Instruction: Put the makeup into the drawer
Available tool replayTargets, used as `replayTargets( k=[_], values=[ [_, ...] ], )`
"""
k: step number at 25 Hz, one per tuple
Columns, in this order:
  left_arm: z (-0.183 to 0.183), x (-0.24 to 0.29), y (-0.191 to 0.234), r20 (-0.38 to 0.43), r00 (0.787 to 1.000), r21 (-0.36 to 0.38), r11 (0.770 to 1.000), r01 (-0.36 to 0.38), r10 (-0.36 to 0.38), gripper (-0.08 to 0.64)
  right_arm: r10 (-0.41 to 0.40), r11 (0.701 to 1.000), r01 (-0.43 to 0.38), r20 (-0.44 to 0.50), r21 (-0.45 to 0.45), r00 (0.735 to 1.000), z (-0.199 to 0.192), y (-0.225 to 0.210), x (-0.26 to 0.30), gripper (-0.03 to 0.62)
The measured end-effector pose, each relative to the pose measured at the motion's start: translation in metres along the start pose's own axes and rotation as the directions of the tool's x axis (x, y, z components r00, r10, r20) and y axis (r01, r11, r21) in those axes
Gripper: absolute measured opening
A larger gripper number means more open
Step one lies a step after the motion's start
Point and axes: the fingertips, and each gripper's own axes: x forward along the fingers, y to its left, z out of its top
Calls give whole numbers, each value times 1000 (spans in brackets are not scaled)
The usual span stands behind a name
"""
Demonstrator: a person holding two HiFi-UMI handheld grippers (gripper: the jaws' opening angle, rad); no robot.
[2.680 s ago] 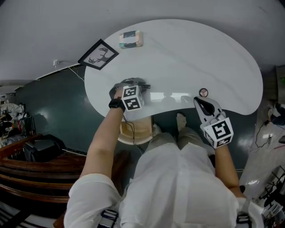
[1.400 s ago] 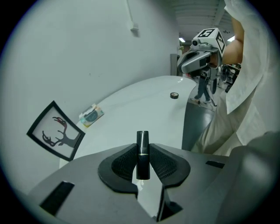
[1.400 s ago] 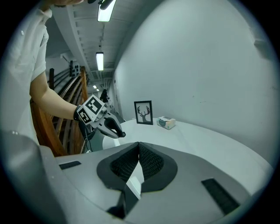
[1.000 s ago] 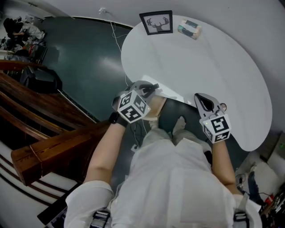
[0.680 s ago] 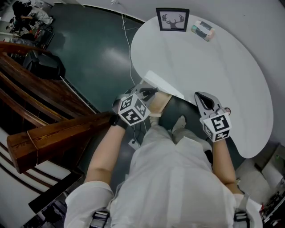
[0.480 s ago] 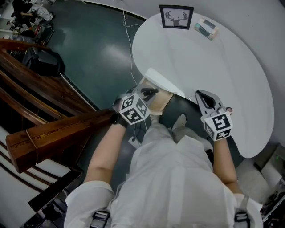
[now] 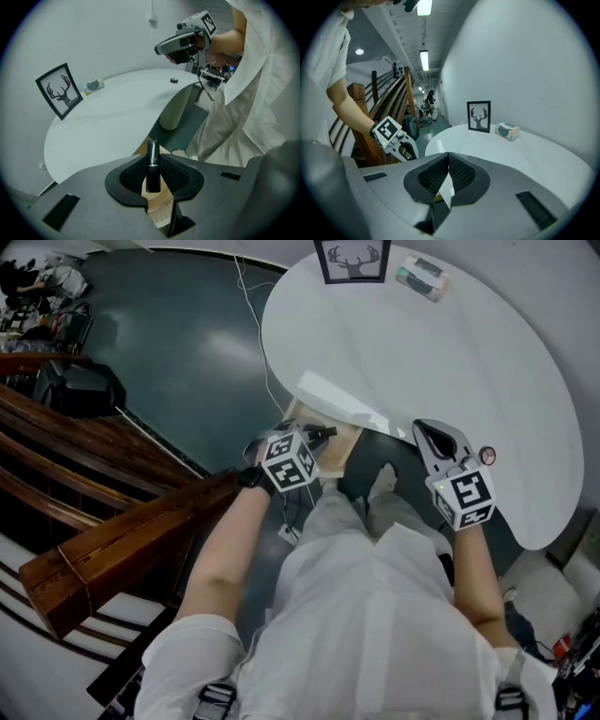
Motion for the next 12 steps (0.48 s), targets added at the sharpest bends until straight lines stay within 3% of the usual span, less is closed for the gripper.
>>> replayTargets(
  k=[7, 12],
  values=[
    [-26, 43, -2, -75, 993, 133, 986, 102, -92, 98, -91, 994, 90, 13, 63, 996, -5, 2, -3, 9],
    [-40, 67, -4, -97, 988, 172, 975, 138, -123, 98, -164, 983, 160, 36, 90, 986, -5, -8, -2, 9]
  ],
)
